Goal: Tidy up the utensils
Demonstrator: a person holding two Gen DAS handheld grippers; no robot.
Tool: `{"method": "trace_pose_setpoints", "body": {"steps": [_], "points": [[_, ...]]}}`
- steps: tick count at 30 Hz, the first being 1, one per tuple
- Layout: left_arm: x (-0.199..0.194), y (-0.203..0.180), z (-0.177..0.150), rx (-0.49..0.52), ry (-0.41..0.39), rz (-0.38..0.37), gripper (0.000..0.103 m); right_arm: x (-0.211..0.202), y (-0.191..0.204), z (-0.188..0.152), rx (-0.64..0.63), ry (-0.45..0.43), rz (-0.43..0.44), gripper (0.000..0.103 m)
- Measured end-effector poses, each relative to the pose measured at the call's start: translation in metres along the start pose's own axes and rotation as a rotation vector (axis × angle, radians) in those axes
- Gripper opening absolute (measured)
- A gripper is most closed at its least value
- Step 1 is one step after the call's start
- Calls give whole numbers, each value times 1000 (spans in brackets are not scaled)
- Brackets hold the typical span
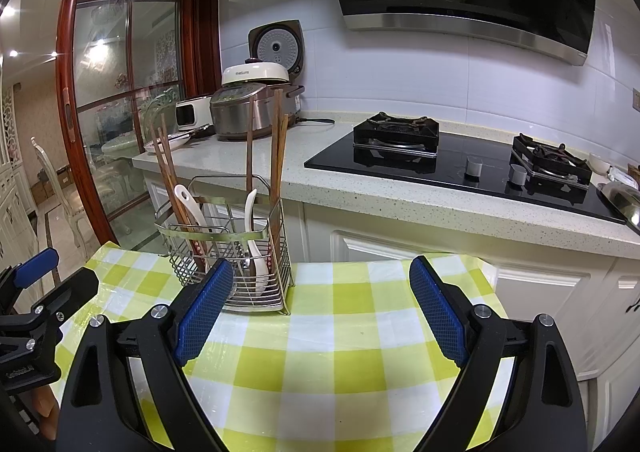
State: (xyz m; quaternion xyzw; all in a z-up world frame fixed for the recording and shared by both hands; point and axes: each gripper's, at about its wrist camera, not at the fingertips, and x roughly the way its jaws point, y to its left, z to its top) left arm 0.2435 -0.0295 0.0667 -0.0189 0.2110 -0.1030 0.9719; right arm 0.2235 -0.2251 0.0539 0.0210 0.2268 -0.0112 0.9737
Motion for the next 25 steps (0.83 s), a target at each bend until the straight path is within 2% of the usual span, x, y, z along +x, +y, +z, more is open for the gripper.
{"method": "trace_pose_setpoints", "body": {"steps": [17,20,25], "points": [[1,1,-3,10,3,13,98,2,0,-6,0,11,-5,85],[2,2,-4,14,13,60,98,2,0,-8,-4,12,-6,85],[2,10,-8,-1,42,79,98,6,-2,-18,-10,36,-9,85]]}}
